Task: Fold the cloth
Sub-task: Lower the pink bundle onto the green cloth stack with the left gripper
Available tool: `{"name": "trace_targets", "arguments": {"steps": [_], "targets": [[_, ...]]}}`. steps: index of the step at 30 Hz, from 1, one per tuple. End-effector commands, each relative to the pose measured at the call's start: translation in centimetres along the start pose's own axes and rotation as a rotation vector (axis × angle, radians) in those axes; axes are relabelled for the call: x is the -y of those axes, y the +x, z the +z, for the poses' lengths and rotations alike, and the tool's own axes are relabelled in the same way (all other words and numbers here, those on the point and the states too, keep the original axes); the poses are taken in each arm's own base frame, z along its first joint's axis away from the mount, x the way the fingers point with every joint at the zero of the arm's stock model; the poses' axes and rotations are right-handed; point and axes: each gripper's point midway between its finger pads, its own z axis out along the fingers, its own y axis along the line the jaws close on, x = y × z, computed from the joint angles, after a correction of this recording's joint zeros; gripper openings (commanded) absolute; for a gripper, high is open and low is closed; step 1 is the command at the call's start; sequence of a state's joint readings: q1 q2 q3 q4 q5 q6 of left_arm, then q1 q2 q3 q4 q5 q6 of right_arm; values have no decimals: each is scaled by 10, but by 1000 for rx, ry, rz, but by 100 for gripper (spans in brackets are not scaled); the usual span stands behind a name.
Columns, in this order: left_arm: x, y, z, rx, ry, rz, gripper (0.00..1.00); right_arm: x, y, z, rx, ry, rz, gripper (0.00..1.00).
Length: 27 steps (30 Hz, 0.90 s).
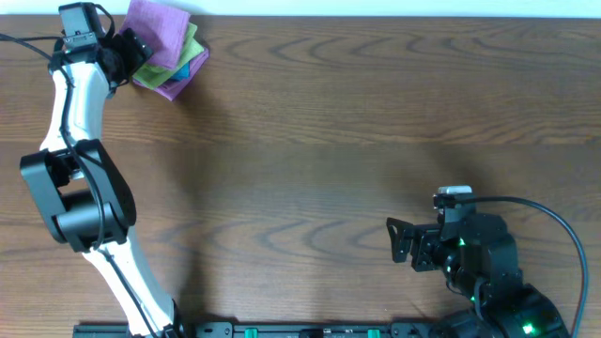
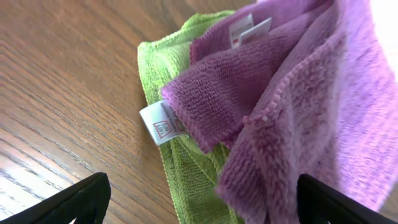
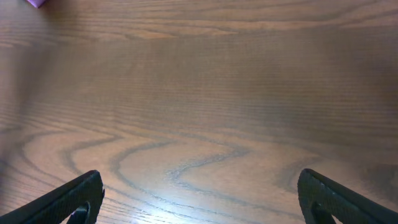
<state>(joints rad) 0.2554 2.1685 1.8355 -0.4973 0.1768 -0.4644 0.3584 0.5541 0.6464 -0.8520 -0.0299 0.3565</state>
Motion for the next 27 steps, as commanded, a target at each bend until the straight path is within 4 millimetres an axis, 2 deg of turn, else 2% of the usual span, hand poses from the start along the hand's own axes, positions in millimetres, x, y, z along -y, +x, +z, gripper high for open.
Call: {"name": "trace_targets", "arguments": {"steps": [1, 11, 14, 15, 16, 18, 19, 20, 27], "targets": [[19, -29, -43, 92, 46, 58, 95, 1, 1, 0, -2, 1, 17, 99], [36, -40, -103, 143, 82, 77, 95, 1, 1, 0, -1, 1, 17, 99], [40, -44, -114, 166, 95, 84, 95, 1, 1, 0, -2, 1, 17, 99], [41, -46, -114, 173, 98, 85, 88, 1, 1, 0, -2, 1, 17, 99], [41, -47, -113, 178, 100, 86, 59, 1, 1, 0, -2, 1, 17, 99], [41, -48, -106, 178, 102, 86, 25, 1, 1, 0, -2, 1, 17, 99], [41, -48, -101, 178, 105, 85, 13, 1, 1, 0, -1, 1, 17, 99], [42, -47, -94, 172, 110, 84, 6, 1, 1, 0, -2, 1, 17, 99], [54, -49, -45, 190, 175, 101, 6, 1, 1, 0, -2, 1, 17, 99]]}}
